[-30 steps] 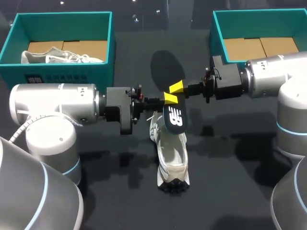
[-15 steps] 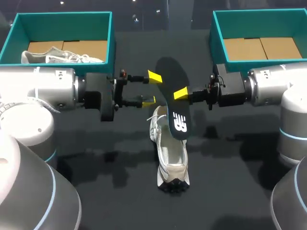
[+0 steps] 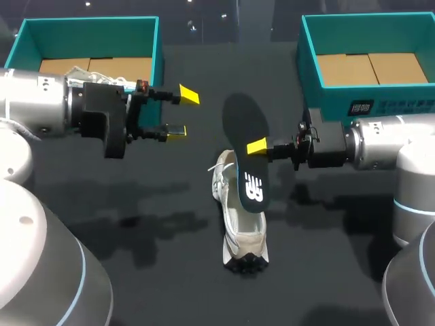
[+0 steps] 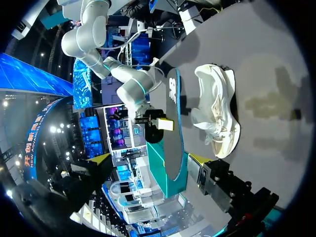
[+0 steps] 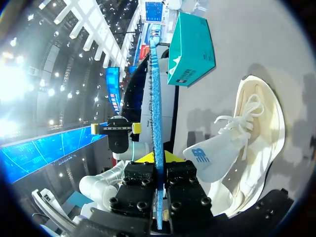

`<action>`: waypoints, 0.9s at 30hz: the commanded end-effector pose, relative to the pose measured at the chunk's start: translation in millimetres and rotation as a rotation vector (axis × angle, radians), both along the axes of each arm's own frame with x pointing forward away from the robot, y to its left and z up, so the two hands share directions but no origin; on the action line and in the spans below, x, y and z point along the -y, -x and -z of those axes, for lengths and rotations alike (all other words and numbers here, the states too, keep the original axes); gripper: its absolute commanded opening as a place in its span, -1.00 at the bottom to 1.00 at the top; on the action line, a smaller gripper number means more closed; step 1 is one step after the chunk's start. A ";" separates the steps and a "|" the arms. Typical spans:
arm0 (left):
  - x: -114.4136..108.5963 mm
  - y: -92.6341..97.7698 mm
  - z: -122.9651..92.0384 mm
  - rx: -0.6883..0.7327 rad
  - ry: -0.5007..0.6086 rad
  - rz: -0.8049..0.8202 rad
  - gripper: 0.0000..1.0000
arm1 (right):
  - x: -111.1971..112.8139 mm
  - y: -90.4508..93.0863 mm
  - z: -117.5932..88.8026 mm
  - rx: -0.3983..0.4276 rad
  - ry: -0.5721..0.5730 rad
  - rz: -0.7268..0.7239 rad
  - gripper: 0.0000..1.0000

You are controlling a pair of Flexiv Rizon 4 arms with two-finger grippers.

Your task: Take the shoe out of the shoebox, open the shoe tongue, remove and reinsert the insole, then place the shoe into the shoebox

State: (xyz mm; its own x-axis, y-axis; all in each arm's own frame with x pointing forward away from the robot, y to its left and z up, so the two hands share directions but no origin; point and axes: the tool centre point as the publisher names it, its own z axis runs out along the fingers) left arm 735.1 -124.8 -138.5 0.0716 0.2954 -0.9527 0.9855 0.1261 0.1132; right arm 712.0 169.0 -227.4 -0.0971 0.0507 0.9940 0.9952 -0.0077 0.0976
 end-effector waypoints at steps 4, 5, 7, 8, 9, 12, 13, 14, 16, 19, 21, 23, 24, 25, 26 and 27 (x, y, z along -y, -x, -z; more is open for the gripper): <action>9.0 -2.3 -21.8 -0.046 -0.157 -0.037 1.00 | -0.4 2.3 -1.4 -0.001 0.005 0.005 -1.00; 13.0 -5.6 -27.5 -0.063 -0.223 -0.039 1.00 | -0.4 2.3 -1.4 -0.001 0.005 0.005 -1.00; 20.6 -17.2 -38.4 -0.183 -0.369 0.013 1.00 | -0.4 2.3 -1.4 -0.001 0.005 0.005 -1.00; 28.6 -26.8 -42.3 -0.259 -0.564 -0.012 1.00 | -0.4 2.3 -1.4 -0.001 0.005 0.005 -1.00; 37.4 -32.4 -42.9 -0.215 -0.740 -0.123 1.00 | -0.4 2.3 -1.4 -0.001 0.005 0.005 -1.00; 37.4 -32.4 -42.9 -0.215 -0.740 -0.123 1.00 | -0.4 2.3 -1.4 -0.001 0.005 0.005 -1.00; 37.4 -32.4 -42.9 -0.215 -0.740 -0.123 1.00 | -0.4 2.3 -1.4 -0.001 0.005 0.005 -1.00; 37.4 -32.4 -42.9 -0.215 -0.740 -0.123 1.00 | -0.4 2.3 -1.4 -0.001 0.005 0.005 -1.00; 37.4 -32.4 -42.9 -0.215 -0.740 -0.123 1.00 | -0.4 2.3 -1.4 -0.001 0.005 0.005 -1.00; 37.4 -32.4 -42.9 -0.215 -0.740 -0.123 1.00 | -0.4 2.3 -1.4 -0.001 0.005 0.005 -1.00; 37.4 -32.4 -42.9 -0.215 -0.740 -0.123 1.00 | -0.4 2.3 -1.4 -0.001 0.005 0.005 -1.00; 40.5 -36.1 -45.9 -0.241 -0.772 -0.109 1.00 | -0.4 2.3 -1.4 -0.001 0.005 0.005 -1.00; 44.5 -38.6 -49.1 -0.264 -0.824 -0.117 1.00 | -0.4 2.3 -1.4 -0.001 0.005 0.005 -1.00; 48.8 -40.0 -51.4 -0.268 -0.877 -0.134 1.00 | -0.4 2.3 -1.4 -0.001 0.005 0.005 -1.00; 52.1 -40.5 -53.5 -0.271 -0.908 -0.135 1.00 | -0.4 2.3 -1.4 -0.001 0.005 0.005 -1.00; 54.7 -41.5 -56.2 -0.290 -0.958 -0.118 1.00 | -0.4 2.3 -1.4 -0.001 0.005 0.005 -1.00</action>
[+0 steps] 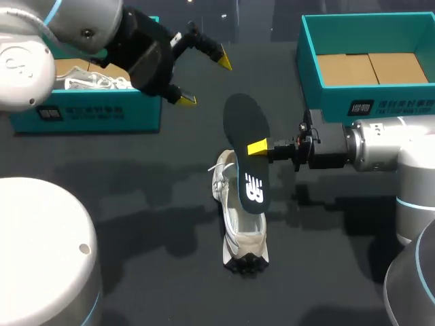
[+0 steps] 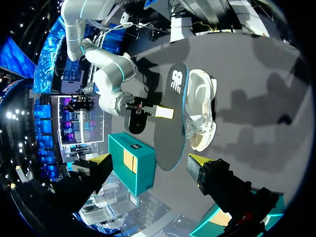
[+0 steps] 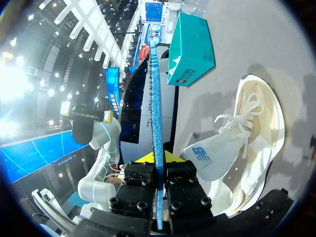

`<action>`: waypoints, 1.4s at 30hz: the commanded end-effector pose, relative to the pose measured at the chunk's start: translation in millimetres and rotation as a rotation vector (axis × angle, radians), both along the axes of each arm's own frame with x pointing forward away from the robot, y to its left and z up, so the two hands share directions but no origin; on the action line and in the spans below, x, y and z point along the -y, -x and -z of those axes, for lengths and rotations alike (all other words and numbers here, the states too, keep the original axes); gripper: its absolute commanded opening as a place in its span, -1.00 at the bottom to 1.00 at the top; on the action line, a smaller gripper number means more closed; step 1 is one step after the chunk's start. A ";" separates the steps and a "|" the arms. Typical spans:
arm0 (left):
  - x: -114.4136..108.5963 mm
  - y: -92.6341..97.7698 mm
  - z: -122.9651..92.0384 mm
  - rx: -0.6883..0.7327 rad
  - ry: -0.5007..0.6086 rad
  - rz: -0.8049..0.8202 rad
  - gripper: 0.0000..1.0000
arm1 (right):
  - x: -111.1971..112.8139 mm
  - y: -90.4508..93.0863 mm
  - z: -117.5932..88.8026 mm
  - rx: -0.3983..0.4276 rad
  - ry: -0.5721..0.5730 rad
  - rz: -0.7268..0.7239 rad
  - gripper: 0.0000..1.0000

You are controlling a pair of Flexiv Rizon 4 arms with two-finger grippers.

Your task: Take the shoe out of the shoebox, open the shoe tongue, remove and reinsert the insole, then place the shoe into the shoebox

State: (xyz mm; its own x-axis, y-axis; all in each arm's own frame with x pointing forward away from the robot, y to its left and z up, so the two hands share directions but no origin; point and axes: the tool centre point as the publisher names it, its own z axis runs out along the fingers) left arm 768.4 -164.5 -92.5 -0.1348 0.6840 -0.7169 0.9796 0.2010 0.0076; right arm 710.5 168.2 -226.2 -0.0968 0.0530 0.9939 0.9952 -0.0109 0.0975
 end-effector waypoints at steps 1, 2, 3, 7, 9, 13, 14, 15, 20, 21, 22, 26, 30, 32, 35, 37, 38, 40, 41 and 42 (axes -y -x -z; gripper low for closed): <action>19.2 -11.0 -12.2 -0.157 -0.558 -0.009 1.00 | -1.1 0.8 -0.2 -0.001 0.003 0.001 -1.00; 22.0 -12.1 -12.9 -0.159 -0.594 -0.013 1.00 | -1.1 0.8 -0.2 -0.001 0.003 0.001 -1.00; 24.1 -12.4 -13.2 -0.164 -0.638 -0.025 1.00 | -1.1 0.8 -0.2 -0.001 0.003 0.001 -1.00; 32.8 -14.1 -12.1 -0.196 -0.768 -0.061 1.00 | -1.1 0.8 -0.2 -0.001 0.003 0.001 -1.00; 35.3 -14.3 -11.6 -0.207 -0.798 -0.062 1.00 | -1.1 0.8 -0.2 -0.001 0.003 0.001 -1.00; 45.4 -18.4 -8.5 -0.231 -0.901 -0.081 1.00 | -1.1 0.8 -0.2 -0.001 0.003 0.001 -1.00; 47.8 -18.0 -7.6 -0.222 -0.915 -0.086 1.00 | -1.1 0.8 -0.2 -0.001 0.003 0.001 -1.00; 49.6 -18.0 -7.2 -0.220 -0.928 -0.086 1.00 | -1.1 0.8 -0.2 -0.001 0.003 0.001 -1.00; 55.2 -18.0 -4.2 -0.224 -0.984 -0.099 1.00 | -1.1 0.8 -0.2 -0.001 0.003 0.001 -1.00; 55.8 -17.7 -3.5 -0.224 -0.988 -0.098 1.00 | -1.1 0.8 -0.2 -0.001 0.003 0.001 -1.00; 56.2 -16.7 -2.9 -0.222 -0.991 -0.094 1.00 | -1.1 0.8 -0.2 -0.001 0.003 0.001 -1.00; 56.8 -12.6 0.5 -0.223 -1.015 -0.059 1.00 | -1.1 0.8 -0.2 -0.001 0.003 0.001 -1.00; 55.3 -8.6 4.3 -0.220 -1.027 -0.029 1.00 | -1.1 0.8 -0.2 -0.001 0.003 0.001 -1.00; 54.3 -7.7 5.7 -0.222 -1.027 -0.022 1.00 | -1.1 0.8 -0.2 -0.001 0.003 0.001 -1.00; 53.6 -6.8 7.8 -0.214 -1.018 -0.005 1.00 | -1.1 0.8 -0.2 -0.001 0.003 0.001 -1.00; 53.0 -5.4 8.4 -0.211 -1.007 0.009 1.00 | -1.1 0.8 -0.2 -0.001 0.003 0.001 -1.00; 52.9 -4.7 8.7 -0.203 -0.999 0.015 1.00 | -1.1 0.8 -0.2 -0.001 0.003 0.001 -1.00; 52.6 -3.9 9.0 -0.206 -0.987 0.029 1.00 | -1.1 0.8 -0.2 -0.001 0.003 0.001 -1.00; 52.5 -3.9 9.1 -0.200 -0.981 0.030 1.00 | -1.1 0.8 -0.2 -0.001 0.003 0.001 -1.00; 52.6 -3.7 9.4 -0.205 -0.973 0.039 1.00 | -1.1 0.8 -0.2 -0.001 0.003 0.001 -1.00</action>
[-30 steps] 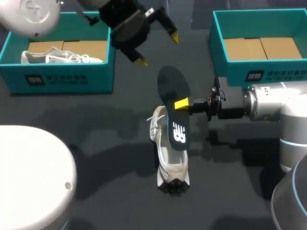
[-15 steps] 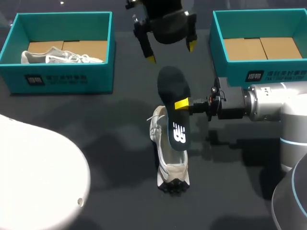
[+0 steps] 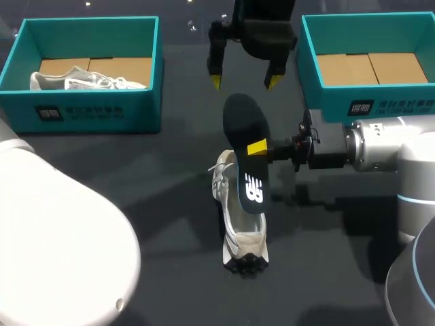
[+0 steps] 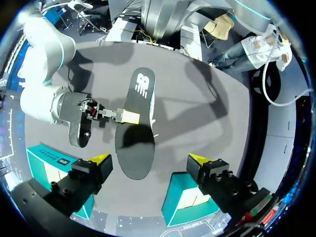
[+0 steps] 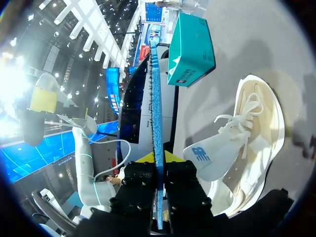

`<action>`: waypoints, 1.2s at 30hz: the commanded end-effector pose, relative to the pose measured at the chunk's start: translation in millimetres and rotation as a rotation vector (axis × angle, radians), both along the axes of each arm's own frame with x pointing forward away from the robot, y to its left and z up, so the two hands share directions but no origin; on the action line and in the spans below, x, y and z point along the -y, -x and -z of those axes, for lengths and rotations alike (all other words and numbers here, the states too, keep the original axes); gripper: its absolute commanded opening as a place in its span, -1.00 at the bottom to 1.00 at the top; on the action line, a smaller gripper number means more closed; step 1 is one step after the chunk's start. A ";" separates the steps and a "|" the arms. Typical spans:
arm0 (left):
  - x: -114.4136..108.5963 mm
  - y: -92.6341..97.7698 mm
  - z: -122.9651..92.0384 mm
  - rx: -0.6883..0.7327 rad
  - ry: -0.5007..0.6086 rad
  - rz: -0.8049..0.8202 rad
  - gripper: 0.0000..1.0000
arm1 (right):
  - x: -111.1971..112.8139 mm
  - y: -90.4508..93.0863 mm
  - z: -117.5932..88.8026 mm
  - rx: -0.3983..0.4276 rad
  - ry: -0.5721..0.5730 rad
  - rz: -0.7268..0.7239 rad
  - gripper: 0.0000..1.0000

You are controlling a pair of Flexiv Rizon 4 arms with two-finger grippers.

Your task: Take the shoe out of the shoebox, open the shoe tongue, remove and reinsert the insole, then place the shoe into the shoebox

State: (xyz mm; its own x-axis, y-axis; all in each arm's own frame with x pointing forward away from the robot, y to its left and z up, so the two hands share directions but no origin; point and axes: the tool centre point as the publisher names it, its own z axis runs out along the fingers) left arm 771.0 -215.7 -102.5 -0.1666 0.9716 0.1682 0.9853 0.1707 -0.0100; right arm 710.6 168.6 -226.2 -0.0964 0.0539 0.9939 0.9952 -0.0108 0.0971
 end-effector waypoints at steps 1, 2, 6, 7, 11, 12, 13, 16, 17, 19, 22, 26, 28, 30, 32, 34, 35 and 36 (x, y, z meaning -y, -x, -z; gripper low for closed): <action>1.3 -1.3 -0.3 -0.013 -0.023 0.007 1.00 | -0.8 0.9 -0.2 -0.001 0.002 0.001 -1.00; 1.4 -1.5 0.2 -0.009 -0.020 0.008 1.00 | -0.8 0.9 -0.2 -0.001 0.002 0.001 -1.00; 1.8 -1.8 1.6 -0.014 0.022 0.030 1.00 | -0.8 0.9 -0.2 -0.001 0.002 0.001 -1.00; 1.6 -2.0 1.6 -0.013 0.043 0.037 1.00 | -0.8 0.9 -0.2 -0.001 0.002 0.001 -1.00; 1.1 -2.5 1.5 -0.007 0.110 0.063 1.00 | -0.8 0.9 -0.2 -0.001 0.002 0.001 -1.00; 1.2 -2.6 1.5 -0.002 0.115 0.066 1.00 | -0.8 0.9 -0.2 -0.001 0.002 0.001 -1.00; 1.6 -2.6 1.6 -0.002 0.126 0.073 1.00 | -0.8 0.9 -0.2 -0.001 0.002 0.001 -1.00; 2.9 -2.8 1.9 0.007 0.155 0.089 1.00 | -0.8 0.9 -0.2 -0.001 0.002 0.001 -1.00; 2.9 -2.7 1.9 0.009 0.159 0.093 1.00 | -0.8 0.9 -0.2 -0.001 0.002 0.001 -1.00; 3.4 -2.4 1.6 0.017 0.174 0.109 1.00 | -0.8 0.9 -0.2 -0.001 0.002 0.001 -1.00; 3.0 -1.8 1.3 0.020 0.194 0.118 1.00 | -0.8 0.9 -0.2 -0.001 0.002 0.001 -1.00; -5.6 -1.2 0.7 0.024 0.258 0.134 1.00 | -0.8 0.9 -0.2 -0.001 0.002 0.001 -1.00; -14.0 -2.9 1.8 0.012 0.321 0.134 1.00 | -0.8 0.9 -0.2 -0.001 0.002 0.001 -1.00; -22.4 -4.5 2.8 0.003 0.386 0.137 1.00 | -0.8 0.9 -0.2 -0.001 0.002 0.001 -1.00; -30.4 -5.5 4.1 -0.008 0.449 0.140 1.00 | -0.8 0.9 -0.2 -0.001 0.002 0.001 -1.00; -36.9 -6.7 5.9 -0.014 0.504 0.136 1.00 | -0.8 0.9 -0.2 -0.001 0.002 0.001 -1.00; -41.4 -6.9 6.9 -0.017 0.541 0.141 1.00 | -0.8 0.9 -0.2 -0.001 0.002 0.001 -1.00; -44.7 -6.8 7.8 -0.016 0.567 0.141 1.00 | -0.8 0.9 -0.2 -0.001 0.002 0.001 -1.00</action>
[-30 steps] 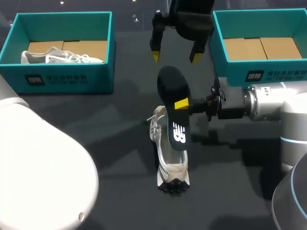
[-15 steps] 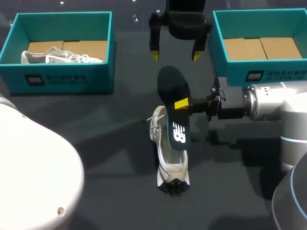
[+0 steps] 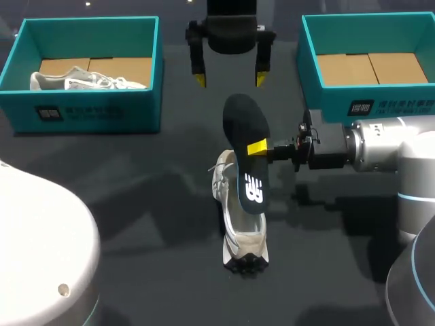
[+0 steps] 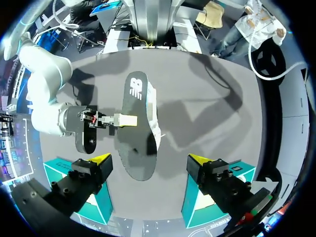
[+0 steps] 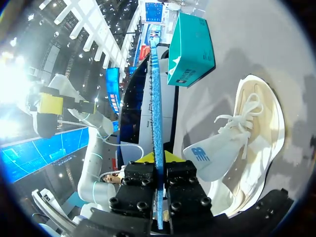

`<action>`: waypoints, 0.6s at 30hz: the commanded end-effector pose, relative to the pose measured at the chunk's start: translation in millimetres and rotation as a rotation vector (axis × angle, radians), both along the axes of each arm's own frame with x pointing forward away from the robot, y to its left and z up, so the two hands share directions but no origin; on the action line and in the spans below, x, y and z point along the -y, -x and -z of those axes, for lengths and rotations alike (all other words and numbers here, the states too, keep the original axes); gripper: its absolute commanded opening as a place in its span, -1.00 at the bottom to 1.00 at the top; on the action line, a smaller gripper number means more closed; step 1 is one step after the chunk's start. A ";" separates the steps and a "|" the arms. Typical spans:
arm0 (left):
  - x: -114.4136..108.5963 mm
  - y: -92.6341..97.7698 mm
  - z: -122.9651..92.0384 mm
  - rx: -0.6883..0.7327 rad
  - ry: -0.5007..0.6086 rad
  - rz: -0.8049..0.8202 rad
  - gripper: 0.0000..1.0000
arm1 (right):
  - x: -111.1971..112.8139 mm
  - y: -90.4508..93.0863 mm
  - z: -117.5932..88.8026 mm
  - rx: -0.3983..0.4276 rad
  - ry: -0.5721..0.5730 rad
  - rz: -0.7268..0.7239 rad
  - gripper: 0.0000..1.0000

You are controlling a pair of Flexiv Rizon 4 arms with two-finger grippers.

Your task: Take the shoe out of the shoebox, open the shoe tongue, remove and reinsert the insole, then place the shoe into the shoebox

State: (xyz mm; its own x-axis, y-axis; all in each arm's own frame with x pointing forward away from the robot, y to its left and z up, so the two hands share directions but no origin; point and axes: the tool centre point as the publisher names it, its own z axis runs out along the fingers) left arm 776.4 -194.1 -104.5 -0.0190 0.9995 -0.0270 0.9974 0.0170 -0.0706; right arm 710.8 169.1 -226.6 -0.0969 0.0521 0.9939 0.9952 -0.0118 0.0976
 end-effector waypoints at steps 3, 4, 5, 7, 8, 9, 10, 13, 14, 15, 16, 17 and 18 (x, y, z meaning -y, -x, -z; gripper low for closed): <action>-31.5 -1.1 9.7 -0.019 0.453 -0.008 1.00 | -0.3 1.1 -0.6 -0.001 0.004 0.001 -1.00; -33.9 -1.3 11.4 -0.027 0.482 -0.011 1.00 | -0.3 1.1 -0.6 -0.001 0.004 0.001 -1.00; -37.1 -1.6 13.5 -0.039 0.533 -0.015 1.00 | -0.3 1.1 -0.6 -0.001 0.004 0.001 -1.00; -42.2 -2.8 18.7 -0.061 0.578 -0.056 1.00 | -0.3 1.1 -0.6 -0.001 0.004 0.001 -1.00; -42.2 -2.8 18.7 -0.061 0.578 -0.056 1.00 | -0.3 1.1 -0.6 -0.001 0.004 0.001 -1.00; -42.2 -2.8 18.7 -0.061 0.578 -0.056 1.00 | -0.3 1.1 -0.6 -0.001 0.004 0.001 -1.00; -42.2 -2.8 18.7 -0.061 0.578 -0.056 1.00 | -0.3 1.1 -0.6 -0.001 0.004 0.001 -1.00; -42.2 -2.8 18.7 -0.061 0.578 -0.056 1.00 | -0.3 1.1 -0.6 -0.001 0.004 0.001 -1.00; -42.2 -2.8 18.7 -0.061 0.578 -0.056 1.00 | -0.3 1.1 -0.6 -0.001 0.004 0.001 -1.00; -42.2 -2.8 18.7 -0.061 0.578 -0.056 1.00 | -0.3 1.1 -0.6 -0.001 0.004 0.001 -1.00; -42.2 -2.8 18.7 -0.061 0.578 -0.056 1.00 | -0.3 1.1 -0.6 -0.001 0.004 0.001 -1.00; -42.2 -2.8 18.7 -0.061 0.578 -0.056 1.00 | -0.3 1.1 -0.6 -0.001 0.004 0.001 -1.00; -42.2 -2.8 18.7 -0.061 0.578 -0.056 1.00 | -0.3 1.1 -0.6 -0.001 0.004 0.001 -1.00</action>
